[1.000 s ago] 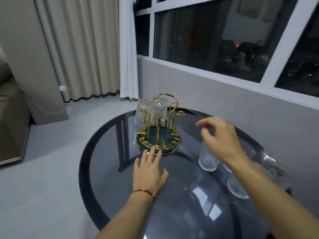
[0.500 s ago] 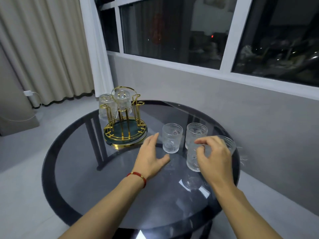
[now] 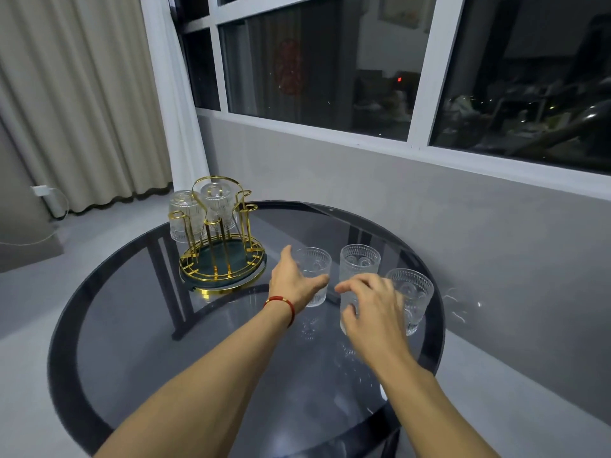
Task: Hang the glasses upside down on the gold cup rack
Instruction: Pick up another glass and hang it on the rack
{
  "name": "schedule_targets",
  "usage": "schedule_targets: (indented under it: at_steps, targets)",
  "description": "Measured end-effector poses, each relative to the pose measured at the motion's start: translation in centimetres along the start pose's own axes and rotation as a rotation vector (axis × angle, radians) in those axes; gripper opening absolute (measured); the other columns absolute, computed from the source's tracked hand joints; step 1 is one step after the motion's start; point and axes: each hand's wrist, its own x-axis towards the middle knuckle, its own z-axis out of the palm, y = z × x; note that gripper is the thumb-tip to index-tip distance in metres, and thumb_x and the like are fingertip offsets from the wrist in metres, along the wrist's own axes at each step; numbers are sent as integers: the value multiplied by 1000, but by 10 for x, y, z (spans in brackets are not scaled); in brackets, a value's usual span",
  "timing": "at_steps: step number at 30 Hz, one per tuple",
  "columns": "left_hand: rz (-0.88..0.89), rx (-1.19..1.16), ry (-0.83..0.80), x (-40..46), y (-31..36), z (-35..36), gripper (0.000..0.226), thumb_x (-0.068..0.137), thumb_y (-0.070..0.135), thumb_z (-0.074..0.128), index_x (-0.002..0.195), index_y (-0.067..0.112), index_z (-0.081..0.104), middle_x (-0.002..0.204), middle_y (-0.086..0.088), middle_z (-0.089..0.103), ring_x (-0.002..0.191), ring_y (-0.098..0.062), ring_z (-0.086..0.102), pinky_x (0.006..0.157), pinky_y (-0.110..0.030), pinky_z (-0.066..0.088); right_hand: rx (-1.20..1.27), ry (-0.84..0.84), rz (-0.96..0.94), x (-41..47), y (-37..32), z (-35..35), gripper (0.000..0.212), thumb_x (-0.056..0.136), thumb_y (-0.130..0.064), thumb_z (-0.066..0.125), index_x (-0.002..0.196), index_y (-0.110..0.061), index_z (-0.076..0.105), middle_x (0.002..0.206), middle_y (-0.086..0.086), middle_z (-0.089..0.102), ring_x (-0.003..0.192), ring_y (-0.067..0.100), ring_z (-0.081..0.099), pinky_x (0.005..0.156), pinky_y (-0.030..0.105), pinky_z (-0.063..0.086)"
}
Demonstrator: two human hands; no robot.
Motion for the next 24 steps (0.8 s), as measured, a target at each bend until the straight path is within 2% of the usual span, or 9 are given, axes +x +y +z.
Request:
schedule_targets:
  at_steps: [3, 5, 8, 10, 12, 17, 19, 21, 24]
  targets:
    - [-8, -77, 81, -14, -5, -13, 109, 68, 46, 88, 154, 19, 26, 126, -6, 61, 115, -27, 60, 99, -46, 53, 6, 45, -122, 1, -7, -1, 31, 89, -8, 62, 115, -20, 75, 121, -2, 65, 120, 23, 55, 106, 38, 39]
    - [0, -141, 152, -27, -11, -29, 107, 65, 53, 86, 152, 21, 32, 122, 4, 61, 113, -19, 59, 96, -38, 51, 126, 80, -204, 1, -18, 1, 30, 88, -5, 60, 112, -16, 74, 117, -3, 69, 112, 21, 62, 100, 39, 47]
    - [10, -183, 217, -37, -14, -54, 99, 65, 56, 86, 146, 22, 42, 127, 11, 51, 116, -11, 50, 97, -32, 45, 361, 28, -175, -3, -34, 10, 35, 92, -4, 55, 121, -17, 70, 122, -5, 70, 109, 11, 68, 95, 34, 56]
    - [14, -188, 237, -40, -11, -67, 90, 63, 58, 87, 138, 23, 51, 126, 8, 56, 115, -12, 54, 98, -34, 48, 446, -9, -144, -8, -40, 19, 39, 96, -9, 55, 131, -23, 62, 130, -7, 66, 114, 1, 66, 99, 25, 54]
    - [23, -204, 252, -45, -9, -76, 84, 60, 61, 86, 129, 27, 54, 122, 9, 60, 112, -13, 58, 98, -35, 50, 557, -60, -57, -8, -46, 27, 45, 99, -16, 55, 143, -26, 52, 140, -7, 60, 121, -4, 60, 105, 24, 51]
    - [-50, -406, 218, -51, -21, -105, 77, 55, 59, 89, 116, 26, 55, 114, 4, 65, 101, -14, 67, 84, -44, 62, 756, -277, 225, 6, -68, 50, 52, 107, -45, 44, 157, -32, 37, 159, -4, 47, 139, 11, 51, 117, 38, 41]
    - [-86, -556, 163, -53, -23, -109, 72, 58, 52, 90, 114, 21, 56, 113, 1, 63, 94, -9, 70, 74, -42, 65, 973, -333, 326, 13, -76, 57, 44, 108, -45, 44, 149, -31, 43, 154, 1, 54, 132, 21, 61, 103, 44, 55]
    - [-95, -614, 124, -52, -26, -110, 71, 63, 50, 89, 117, 16, 56, 111, 2, 63, 84, -3, 72, 74, -39, 65, 1152, -360, 382, 18, -80, 62, 42, 106, -42, 50, 142, -20, 49, 139, 11, 66, 117, 33, 72, 84, 42, 63]
    - [-56, -651, 72, -46, -31, -115, 78, 73, 54, 84, 133, 11, 57, 121, 1, 64, 91, -1, 73, 78, -38, 65, 1326, -351, 393, 28, -82, 63, 56, 92, -47, 62, 136, -13, 52, 133, 17, 70, 115, 35, 74, 90, 47, 62]
